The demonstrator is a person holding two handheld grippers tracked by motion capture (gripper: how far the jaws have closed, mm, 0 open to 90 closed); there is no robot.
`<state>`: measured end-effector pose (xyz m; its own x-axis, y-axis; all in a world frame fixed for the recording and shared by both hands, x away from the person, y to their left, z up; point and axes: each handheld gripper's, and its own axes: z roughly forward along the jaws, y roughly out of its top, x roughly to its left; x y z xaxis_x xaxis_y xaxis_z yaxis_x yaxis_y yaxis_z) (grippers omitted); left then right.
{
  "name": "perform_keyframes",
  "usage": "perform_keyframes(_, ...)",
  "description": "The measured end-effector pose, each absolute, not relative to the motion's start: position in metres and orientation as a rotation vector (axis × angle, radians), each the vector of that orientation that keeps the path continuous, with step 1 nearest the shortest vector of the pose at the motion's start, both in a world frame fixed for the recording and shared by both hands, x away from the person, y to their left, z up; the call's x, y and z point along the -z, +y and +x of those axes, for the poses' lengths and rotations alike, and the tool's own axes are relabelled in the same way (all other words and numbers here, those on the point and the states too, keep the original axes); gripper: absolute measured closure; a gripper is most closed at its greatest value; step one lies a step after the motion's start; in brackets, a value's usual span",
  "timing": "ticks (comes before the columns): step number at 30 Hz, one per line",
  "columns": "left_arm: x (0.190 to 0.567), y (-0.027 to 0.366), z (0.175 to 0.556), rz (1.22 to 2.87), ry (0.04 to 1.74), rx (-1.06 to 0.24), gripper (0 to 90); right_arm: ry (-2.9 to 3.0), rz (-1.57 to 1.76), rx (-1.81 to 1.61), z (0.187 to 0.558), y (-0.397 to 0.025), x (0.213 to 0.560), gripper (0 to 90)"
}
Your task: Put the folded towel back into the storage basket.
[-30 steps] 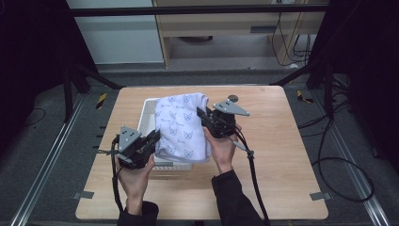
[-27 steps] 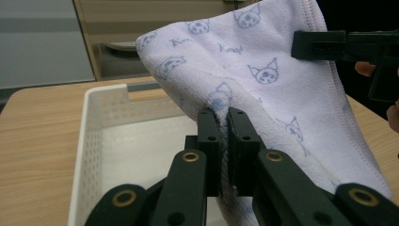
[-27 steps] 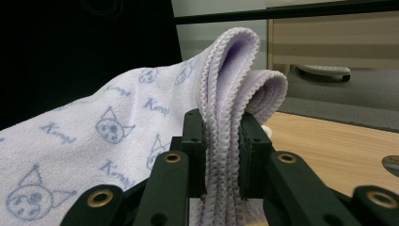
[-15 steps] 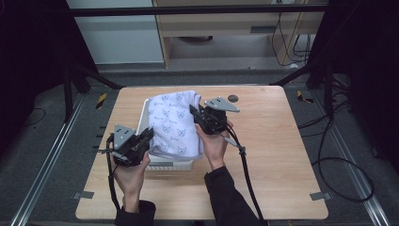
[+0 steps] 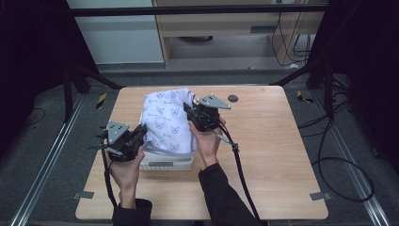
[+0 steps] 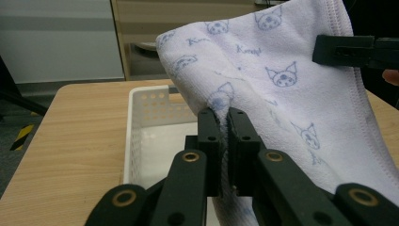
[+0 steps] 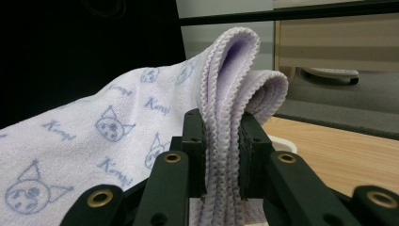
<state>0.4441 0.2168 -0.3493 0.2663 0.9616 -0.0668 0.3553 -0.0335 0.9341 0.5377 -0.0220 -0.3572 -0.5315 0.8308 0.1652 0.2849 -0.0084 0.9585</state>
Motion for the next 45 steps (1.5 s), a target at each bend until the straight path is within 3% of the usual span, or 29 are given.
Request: perform_keyframes(45,0.386,0.238,0.474,1.609,1.365,-0.79,84.5,1.935,1.189,-1.485,0.574,0.011,0.397,75.5)
